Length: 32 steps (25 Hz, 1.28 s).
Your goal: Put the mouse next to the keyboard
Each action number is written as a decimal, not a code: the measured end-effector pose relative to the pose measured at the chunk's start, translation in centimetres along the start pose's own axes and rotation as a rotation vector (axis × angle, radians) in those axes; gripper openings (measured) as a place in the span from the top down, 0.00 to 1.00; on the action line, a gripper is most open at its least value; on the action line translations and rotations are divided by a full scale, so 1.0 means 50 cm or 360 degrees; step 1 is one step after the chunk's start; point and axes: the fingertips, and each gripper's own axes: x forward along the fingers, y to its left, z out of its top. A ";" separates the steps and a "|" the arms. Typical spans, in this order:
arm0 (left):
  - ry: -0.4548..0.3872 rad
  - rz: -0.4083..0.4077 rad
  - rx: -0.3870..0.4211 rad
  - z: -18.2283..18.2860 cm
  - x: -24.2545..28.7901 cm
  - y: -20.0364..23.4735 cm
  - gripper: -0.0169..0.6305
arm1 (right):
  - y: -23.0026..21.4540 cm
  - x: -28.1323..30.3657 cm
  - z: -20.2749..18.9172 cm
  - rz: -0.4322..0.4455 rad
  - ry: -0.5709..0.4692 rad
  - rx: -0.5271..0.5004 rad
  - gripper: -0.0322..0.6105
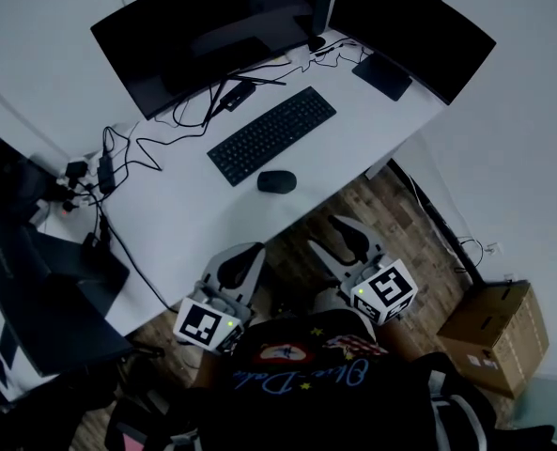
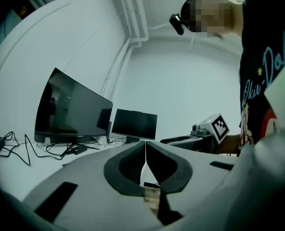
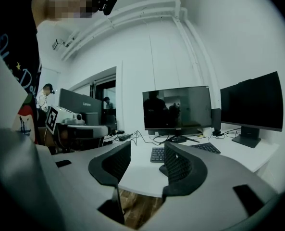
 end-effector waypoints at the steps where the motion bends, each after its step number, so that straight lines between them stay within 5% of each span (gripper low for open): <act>1: 0.0005 0.0016 -0.0007 -0.002 0.002 0.008 0.97 | -0.004 0.011 -0.002 0.0016 0.0017 0.0009 0.66; 7: 0.0007 0.0186 -0.0025 -0.015 0.024 0.063 0.97 | -0.050 0.096 -0.022 0.0181 0.0125 -0.0036 0.64; 21: -0.0024 0.0802 -0.0119 -0.045 0.092 0.210 0.97 | -0.147 0.351 -0.185 0.0743 0.0614 -0.0234 0.54; 32: 0.0033 0.1040 -0.0175 -0.060 0.128 0.249 0.97 | -0.153 0.428 -0.325 0.1018 0.0906 -0.0389 0.52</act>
